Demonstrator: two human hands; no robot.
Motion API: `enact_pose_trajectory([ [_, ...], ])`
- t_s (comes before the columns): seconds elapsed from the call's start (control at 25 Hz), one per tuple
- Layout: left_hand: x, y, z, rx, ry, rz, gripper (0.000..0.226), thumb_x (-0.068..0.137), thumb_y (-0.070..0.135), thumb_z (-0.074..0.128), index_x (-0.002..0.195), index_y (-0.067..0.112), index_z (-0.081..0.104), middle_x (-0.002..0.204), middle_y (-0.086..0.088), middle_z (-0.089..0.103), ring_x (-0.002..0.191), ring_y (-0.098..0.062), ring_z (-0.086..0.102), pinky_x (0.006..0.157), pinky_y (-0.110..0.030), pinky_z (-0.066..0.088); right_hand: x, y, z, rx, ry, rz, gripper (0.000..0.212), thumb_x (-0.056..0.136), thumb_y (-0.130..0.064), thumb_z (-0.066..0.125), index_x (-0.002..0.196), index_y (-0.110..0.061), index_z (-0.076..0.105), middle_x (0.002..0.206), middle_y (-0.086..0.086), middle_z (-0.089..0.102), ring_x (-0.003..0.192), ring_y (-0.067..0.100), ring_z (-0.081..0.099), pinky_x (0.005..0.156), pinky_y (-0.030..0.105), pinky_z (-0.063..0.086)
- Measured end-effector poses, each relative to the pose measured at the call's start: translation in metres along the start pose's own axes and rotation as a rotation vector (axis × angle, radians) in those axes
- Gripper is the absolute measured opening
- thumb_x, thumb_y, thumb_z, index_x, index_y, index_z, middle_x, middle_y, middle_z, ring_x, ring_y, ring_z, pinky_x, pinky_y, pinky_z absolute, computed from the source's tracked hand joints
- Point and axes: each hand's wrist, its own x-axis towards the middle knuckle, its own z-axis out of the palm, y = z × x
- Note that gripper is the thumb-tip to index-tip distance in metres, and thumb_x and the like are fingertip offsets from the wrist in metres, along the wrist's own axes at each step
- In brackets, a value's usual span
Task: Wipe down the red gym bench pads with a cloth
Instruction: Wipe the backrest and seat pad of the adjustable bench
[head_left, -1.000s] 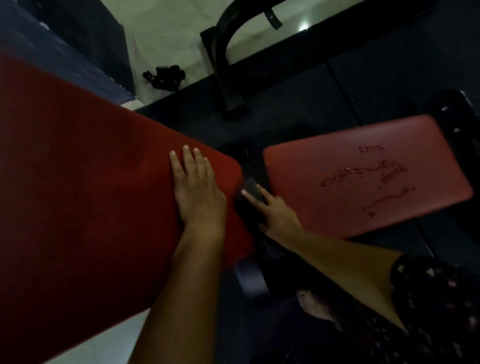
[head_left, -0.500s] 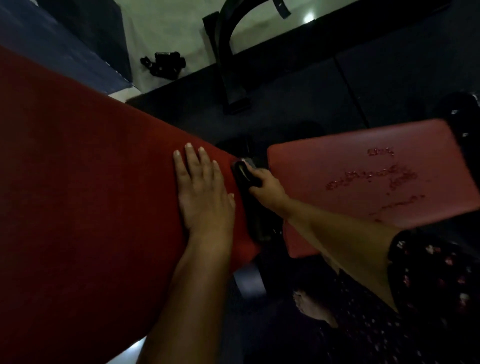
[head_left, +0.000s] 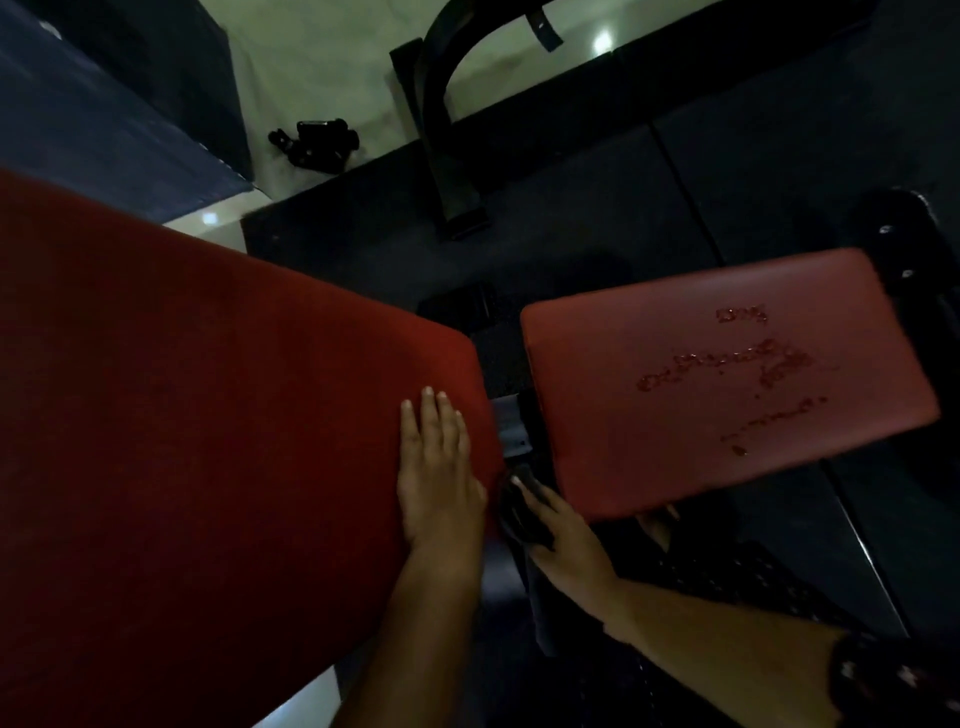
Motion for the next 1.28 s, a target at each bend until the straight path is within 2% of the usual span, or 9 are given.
enact_pose_trajectory([
  [0.08, 0.002, 0.003, 0.002, -0.009, 0.018, -0.016, 0.07, 0.104, 0.043, 0.017, 0.15, 0.001, -0.014, 0.158, -0.024, -0.019, 0.144, -0.042, -0.021, 0.099, -0.061, -0.024, 0.045, -0.004, -0.014, -0.163, 0.044, 0.018, 0.095, 0.084, -0.005, 0.057, 0.141, -0.059, 0.002, 0.159, -0.002, 0.022, 0.13, 0.026, 0.046, 0.1, 0.03, 0.044],
  [0.16, 0.005, 0.005, 0.006, -0.052, 0.027, -0.033, 0.069, 0.104, 0.041, 0.019, 0.151, 0.002, -0.013, 0.158, -0.024, -0.019, 0.144, -0.042, -0.022, 0.099, -0.061, -0.025, 0.101, -0.022, -0.033, -0.265, 0.087, 0.035, 0.092, 0.087, -0.007, 0.055, 0.144, -0.055, 0.0, 0.16, 0.002, 0.018, 0.126, 0.034, 0.046, 0.097, 0.037, 0.045],
  [0.36, 0.006, 0.004, -0.006, -0.193, 0.075, -0.076, 0.062, 0.104, 0.04, 0.022, 0.155, 0.011, 0.002, 0.162, -0.016, -0.008, 0.148, -0.037, -0.014, 0.101, -0.057, -0.027, 0.213, -0.072, -0.081, -0.355, 0.014, 0.007, 0.081, 0.091, -0.008, 0.054, 0.151, -0.044, 0.013, 0.159, 0.008, 0.02, 0.127, 0.039, 0.042, 0.104, 0.04, 0.04],
  [0.48, 0.032, -0.005, -0.023, -0.131, 0.09, -0.099, 0.065, 0.103, 0.044, 0.021, 0.155, 0.013, -0.002, 0.162, -0.015, -0.011, 0.148, -0.038, -0.013, 0.098, -0.06, -0.027, 0.233, -0.076, -0.081, -0.174, -0.049, 0.054, 0.075, 0.089, -0.002, 0.053, 0.153, -0.028, 0.023, 0.148, 0.016, 0.036, 0.125, 0.037, 0.048, 0.099, 0.035, 0.043],
  [0.64, 0.057, -0.014, -0.013, 0.058, -0.007, -0.186, 0.073, 0.102, 0.05, 0.018, 0.153, 0.005, -0.008, 0.159, -0.023, -0.017, 0.145, -0.042, -0.019, 0.109, -0.062, -0.017, 0.192, -0.066, -0.081, 0.075, -0.109, 0.184, 0.072, 0.091, 0.009, 0.044, 0.153, -0.019, 0.021, 0.128, 0.009, 0.051, 0.098, 0.025, 0.06, 0.071, 0.019, 0.046],
  [0.8, 0.054, -0.01, -0.012, 0.071, 0.022, -0.178, 0.074, 0.102, 0.05, 0.019, 0.153, 0.003, -0.006, 0.159, -0.024, -0.014, 0.146, -0.041, -0.016, 0.112, -0.06, -0.013, 0.122, -0.045, -0.061, 0.268, -0.189, 0.299, 0.068, 0.095, 0.009, 0.042, 0.152, -0.022, 0.022, 0.137, 0.0, 0.045, 0.113, 0.02, 0.053, 0.094, 0.026, 0.044],
  [1.0, 0.032, -0.014, -0.014, -0.014, 0.068, -0.183, 0.068, 0.103, 0.041, 0.022, 0.154, 0.005, -0.006, 0.162, -0.018, -0.006, 0.148, -0.038, -0.01, 0.115, -0.055, -0.01, 0.039, -0.041, -0.039, 0.379, -0.22, 0.403, 0.069, 0.098, 0.003, 0.042, 0.151, -0.034, 0.016, 0.133, -0.007, 0.044, 0.113, 0.01, 0.047, 0.082, 0.007, 0.041],
  [1.16, -0.015, -0.032, -0.026, -0.059, 0.12, -0.257, 0.065, 0.103, 0.038, 0.023, 0.155, 0.013, -0.006, 0.163, -0.013, -0.001, 0.149, -0.035, -0.006, 0.114, -0.057, -0.011, 0.001, -0.054, -0.023, 0.334, -0.237, 0.41, 0.08, 0.097, -0.007, 0.047, 0.152, -0.039, -0.002, 0.145, 0.007, 0.039, 0.118, 0.022, 0.05, 0.092, 0.03, 0.049],
  [1.28, -0.067, -0.05, -0.037, -0.073, 0.184, -0.342, 0.069, 0.101, 0.043, 0.028, 0.156, 0.015, -0.001, 0.163, -0.012, 0.003, 0.15, -0.034, -0.003, 0.11, -0.061, -0.016, -0.029, -0.081, -0.022, 0.25, -0.27, 0.406, 0.082, 0.097, -0.014, 0.049, 0.152, -0.038, -0.006, 0.15, 0.008, 0.032, 0.126, 0.026, 0.045, 0.099, 0.033, 0.045],
])
